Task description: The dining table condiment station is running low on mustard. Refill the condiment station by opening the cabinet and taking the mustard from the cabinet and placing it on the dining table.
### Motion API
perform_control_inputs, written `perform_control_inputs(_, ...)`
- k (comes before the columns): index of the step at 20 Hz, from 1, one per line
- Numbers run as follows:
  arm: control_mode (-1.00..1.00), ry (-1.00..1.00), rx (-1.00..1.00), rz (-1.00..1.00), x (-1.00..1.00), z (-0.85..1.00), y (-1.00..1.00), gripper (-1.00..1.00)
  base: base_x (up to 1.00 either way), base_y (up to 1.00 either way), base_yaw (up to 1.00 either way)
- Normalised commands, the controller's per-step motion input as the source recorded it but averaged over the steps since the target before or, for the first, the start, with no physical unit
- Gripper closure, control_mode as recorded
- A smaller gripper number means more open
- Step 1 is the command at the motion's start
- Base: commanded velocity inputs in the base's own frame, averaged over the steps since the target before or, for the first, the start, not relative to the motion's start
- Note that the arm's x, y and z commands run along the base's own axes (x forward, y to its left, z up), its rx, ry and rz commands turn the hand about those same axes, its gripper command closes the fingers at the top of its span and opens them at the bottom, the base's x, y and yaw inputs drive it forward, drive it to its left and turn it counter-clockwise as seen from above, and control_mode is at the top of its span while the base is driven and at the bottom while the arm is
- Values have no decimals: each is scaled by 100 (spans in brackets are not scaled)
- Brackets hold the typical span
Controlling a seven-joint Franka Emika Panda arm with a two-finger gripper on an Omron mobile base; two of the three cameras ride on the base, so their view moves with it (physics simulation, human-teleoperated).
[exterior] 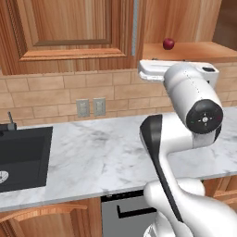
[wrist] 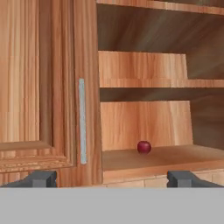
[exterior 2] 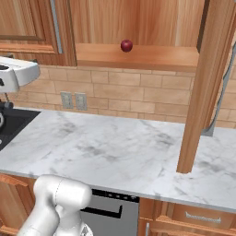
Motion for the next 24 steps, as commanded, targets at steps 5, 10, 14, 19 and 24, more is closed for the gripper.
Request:
perform_control_inputs(5, -100, -9, 0, 11, 75, 4, 18, -100, 0, 0, 0)
perform_control_inputs(10, -100, 2, -1, 5, 63, 31, 10, -100, 0, 0, 0)
perform_control_inputs(14, -100, 7, -1, 6, 60, 28, 7, -100, 0, 0, 0)
perform_control_inputs(19, -100, 1, 0, 8, 68, 0, 2, -100, 0, 0, 0)
perform_control_inputs(24, -100, 0, 0, 9, 63, 0, 0, -100, 0, 0, 0)
